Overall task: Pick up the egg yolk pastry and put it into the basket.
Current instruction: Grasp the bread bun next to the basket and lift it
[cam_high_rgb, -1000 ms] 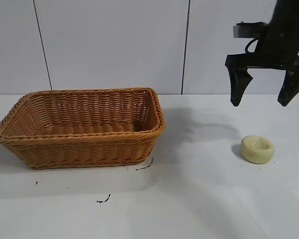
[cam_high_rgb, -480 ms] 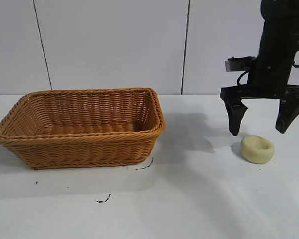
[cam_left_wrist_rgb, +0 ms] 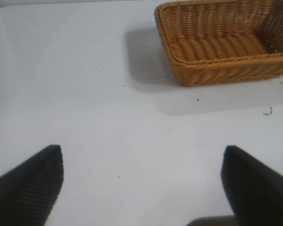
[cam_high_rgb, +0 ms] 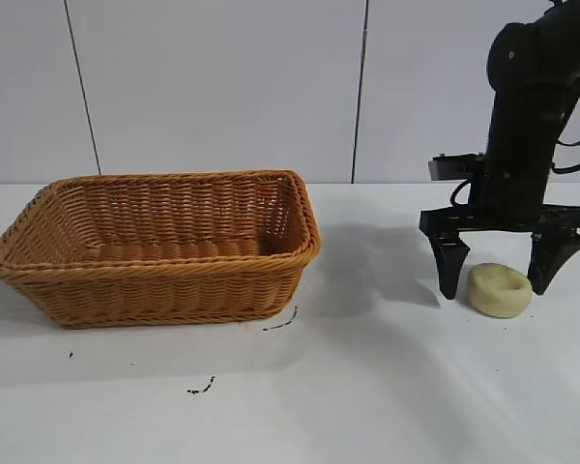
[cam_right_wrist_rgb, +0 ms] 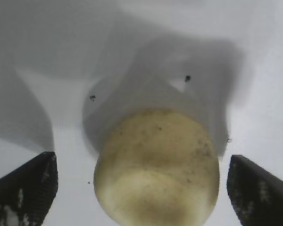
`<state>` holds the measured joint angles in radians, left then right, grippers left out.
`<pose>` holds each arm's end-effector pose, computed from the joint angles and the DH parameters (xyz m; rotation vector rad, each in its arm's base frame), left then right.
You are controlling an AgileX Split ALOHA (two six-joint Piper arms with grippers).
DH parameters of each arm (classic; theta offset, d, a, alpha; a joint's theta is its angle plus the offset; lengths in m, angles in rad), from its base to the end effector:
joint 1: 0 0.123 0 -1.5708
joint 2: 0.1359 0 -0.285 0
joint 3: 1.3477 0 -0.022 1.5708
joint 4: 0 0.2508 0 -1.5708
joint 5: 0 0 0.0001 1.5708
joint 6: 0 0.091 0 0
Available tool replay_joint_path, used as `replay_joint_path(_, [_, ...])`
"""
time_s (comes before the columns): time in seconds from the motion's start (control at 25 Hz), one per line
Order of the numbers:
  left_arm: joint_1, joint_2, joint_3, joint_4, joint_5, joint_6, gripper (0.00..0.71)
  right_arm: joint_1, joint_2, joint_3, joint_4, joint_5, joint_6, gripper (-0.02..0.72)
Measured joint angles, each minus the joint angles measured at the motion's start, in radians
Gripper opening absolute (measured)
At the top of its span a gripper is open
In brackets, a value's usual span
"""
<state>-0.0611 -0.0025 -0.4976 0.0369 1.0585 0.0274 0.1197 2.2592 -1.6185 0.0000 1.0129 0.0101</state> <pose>-0.0047 0.0032 0.2768 0.0887 2.0396 0.0231 0.4313 0.0519 0.1124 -0.1718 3.1325 0.0004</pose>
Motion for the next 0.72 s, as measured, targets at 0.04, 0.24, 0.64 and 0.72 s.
replay_joint_path(0.04, [0.000,0.000,0.000,0.000,0.000,0.000,0.693,0.000,0.000,0.000,0.000,-0.001,0.000,0.696])
replay_joint_path(0.24, [0.000,0.000,0.000,0.000,0.000,0.000,0.693,0.000,0.000,0.000,0.000,0.006,0.003,0.678])
replay_joint_path(0.64, [0.000,0.000,0.000,0.000,0.000,0.000,0.693,0.000,0.000,0.000,0.000,0.013,0.003,0.184])
replay_joint_path(0.72, [0.000,0.000,0.000,0.000,0.000,0.000,0.693,0.000,0.000,0.000,0.000,0.013,0.003,0.145])
